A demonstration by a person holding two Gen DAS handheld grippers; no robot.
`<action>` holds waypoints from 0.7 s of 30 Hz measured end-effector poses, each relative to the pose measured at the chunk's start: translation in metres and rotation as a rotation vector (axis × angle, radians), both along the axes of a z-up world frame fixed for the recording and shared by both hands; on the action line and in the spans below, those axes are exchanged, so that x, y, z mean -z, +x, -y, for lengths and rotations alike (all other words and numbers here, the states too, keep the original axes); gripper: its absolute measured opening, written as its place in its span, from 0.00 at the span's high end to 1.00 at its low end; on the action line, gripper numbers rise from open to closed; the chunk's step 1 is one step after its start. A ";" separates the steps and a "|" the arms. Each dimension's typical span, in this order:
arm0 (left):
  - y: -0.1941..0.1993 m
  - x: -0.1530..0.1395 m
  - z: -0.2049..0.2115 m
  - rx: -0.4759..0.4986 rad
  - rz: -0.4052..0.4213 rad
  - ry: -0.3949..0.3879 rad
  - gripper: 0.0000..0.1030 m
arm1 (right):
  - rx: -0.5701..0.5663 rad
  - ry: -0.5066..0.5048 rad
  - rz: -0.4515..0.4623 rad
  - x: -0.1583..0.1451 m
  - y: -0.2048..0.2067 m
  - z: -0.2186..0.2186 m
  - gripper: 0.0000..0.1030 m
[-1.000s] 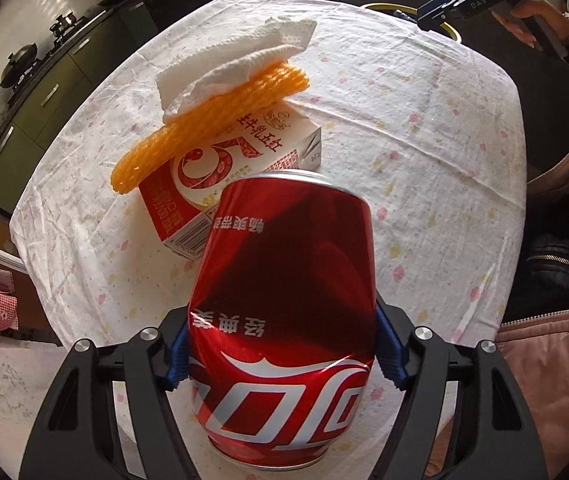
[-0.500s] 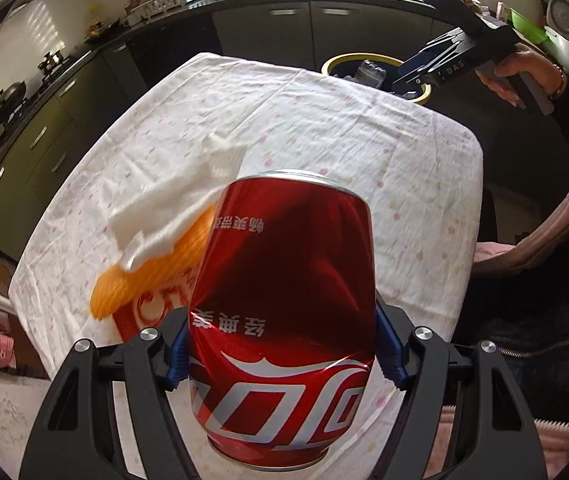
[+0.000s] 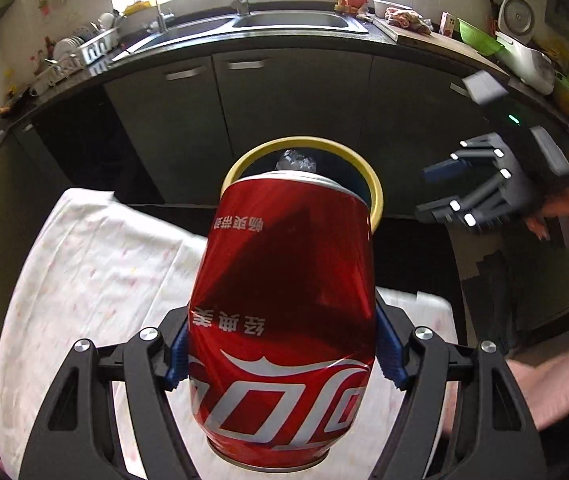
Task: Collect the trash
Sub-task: 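Carry the red can over the bin and open the left gripper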
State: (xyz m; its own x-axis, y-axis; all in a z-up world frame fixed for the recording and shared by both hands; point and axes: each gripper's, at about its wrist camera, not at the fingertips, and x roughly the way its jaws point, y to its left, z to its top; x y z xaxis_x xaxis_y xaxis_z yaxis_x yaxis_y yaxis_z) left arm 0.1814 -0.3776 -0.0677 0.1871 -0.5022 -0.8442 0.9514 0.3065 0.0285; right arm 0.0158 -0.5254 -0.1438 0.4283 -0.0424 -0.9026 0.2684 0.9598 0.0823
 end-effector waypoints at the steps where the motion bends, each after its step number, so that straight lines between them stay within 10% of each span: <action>1: 0.006 0.004 0.020 0.005 -0.009 0.000 0.30 | 0.004 0.004 -0.001 0.002 -0.001 0.004 0.39; 12: 0.054 0.053 0.153 -0.081 -0.014 0.037 0.22 | 0.010 0.027 -0.010 0.012 0.006 0.018 0.39; 21: 0.022 0.005 0.052 -0.221 0.000 -0.161 0.12 | -0.016 0.041 0.008 0.015 0.013 0.007 0.39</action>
